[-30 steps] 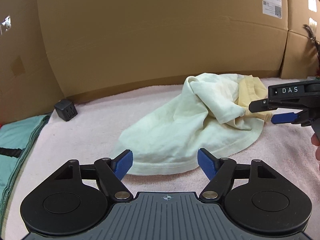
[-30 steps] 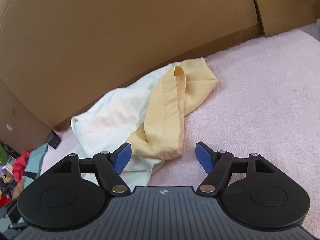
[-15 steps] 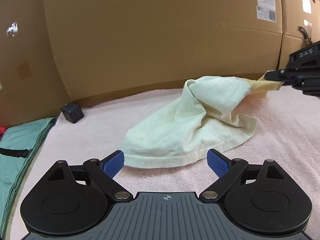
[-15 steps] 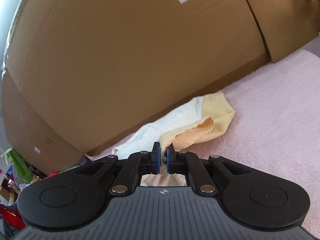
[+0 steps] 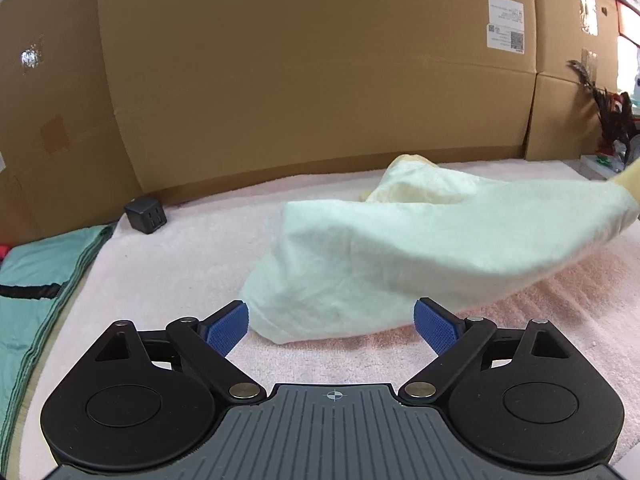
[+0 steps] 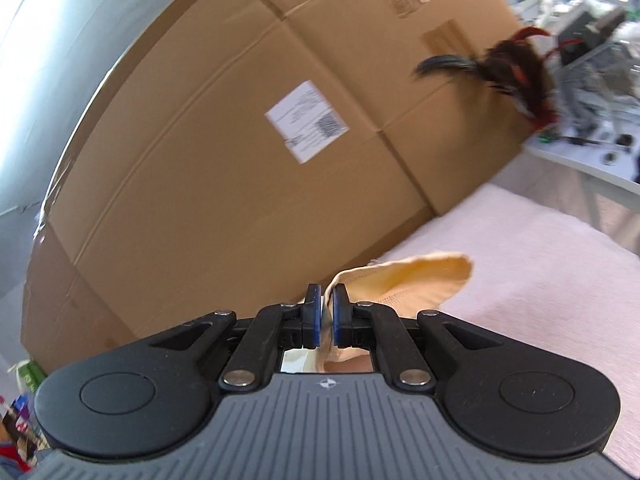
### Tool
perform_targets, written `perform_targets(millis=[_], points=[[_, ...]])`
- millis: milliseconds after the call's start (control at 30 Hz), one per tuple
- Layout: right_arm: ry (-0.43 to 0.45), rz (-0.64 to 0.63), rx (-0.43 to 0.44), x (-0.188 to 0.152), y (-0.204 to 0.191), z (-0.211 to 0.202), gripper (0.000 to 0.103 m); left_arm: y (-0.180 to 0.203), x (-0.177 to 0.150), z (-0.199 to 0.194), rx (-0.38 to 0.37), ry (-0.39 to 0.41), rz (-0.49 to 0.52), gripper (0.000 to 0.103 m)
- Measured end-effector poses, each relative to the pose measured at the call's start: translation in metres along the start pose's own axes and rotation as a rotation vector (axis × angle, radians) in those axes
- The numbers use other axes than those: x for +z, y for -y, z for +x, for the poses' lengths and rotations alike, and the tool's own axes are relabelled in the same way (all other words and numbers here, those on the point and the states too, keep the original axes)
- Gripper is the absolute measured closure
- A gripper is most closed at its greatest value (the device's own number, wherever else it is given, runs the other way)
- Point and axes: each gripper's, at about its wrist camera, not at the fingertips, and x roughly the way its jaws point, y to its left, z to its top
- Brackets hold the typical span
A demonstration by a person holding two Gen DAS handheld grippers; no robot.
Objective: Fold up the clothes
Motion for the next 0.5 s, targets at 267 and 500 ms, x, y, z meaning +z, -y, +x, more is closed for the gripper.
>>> perform_targets(millis=[267, 500], points=[[-0.036, 0.024, -0.091, -0.009, 0.026, -0.013, 0.094, 0.010, -0.001, -0.004, -0.015, -0.002, 0.014, 0.007], [-0.292, 0.048, -0.080, -0.048, 0.023, 0.023, 0.058, 0.016, 0.000, -0.001, -0.045, -0.005, 0.031, 0.007]])
